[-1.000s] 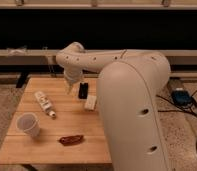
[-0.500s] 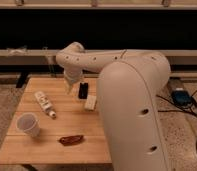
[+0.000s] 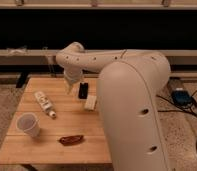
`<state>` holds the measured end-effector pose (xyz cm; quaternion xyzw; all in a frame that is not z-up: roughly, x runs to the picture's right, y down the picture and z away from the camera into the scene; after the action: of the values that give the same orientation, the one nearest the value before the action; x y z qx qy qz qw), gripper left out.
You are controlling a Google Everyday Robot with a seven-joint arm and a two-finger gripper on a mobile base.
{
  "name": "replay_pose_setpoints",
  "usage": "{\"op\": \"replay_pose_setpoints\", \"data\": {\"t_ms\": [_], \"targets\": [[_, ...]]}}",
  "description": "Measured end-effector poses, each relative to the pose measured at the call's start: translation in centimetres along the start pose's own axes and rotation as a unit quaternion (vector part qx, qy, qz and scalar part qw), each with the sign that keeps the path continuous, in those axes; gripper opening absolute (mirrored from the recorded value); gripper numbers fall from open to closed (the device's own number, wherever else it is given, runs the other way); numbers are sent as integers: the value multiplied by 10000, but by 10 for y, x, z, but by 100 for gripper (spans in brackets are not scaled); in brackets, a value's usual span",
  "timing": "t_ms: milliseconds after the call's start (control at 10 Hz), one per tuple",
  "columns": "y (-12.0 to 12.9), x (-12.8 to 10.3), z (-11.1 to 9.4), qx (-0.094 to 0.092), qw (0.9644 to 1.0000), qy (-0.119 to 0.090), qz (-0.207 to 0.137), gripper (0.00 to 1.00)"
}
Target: Place the pepper on the white sponge
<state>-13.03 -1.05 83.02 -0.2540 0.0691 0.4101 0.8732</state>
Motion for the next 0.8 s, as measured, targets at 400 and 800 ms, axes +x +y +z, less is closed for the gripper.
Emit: {"op": "replay_pose_setpoints", "data": {"t_ms": [400,800], "targets": [[0,0,0,0,10000,0,1,67],[1,-1,1,111,9999,62,-110,67]]}}
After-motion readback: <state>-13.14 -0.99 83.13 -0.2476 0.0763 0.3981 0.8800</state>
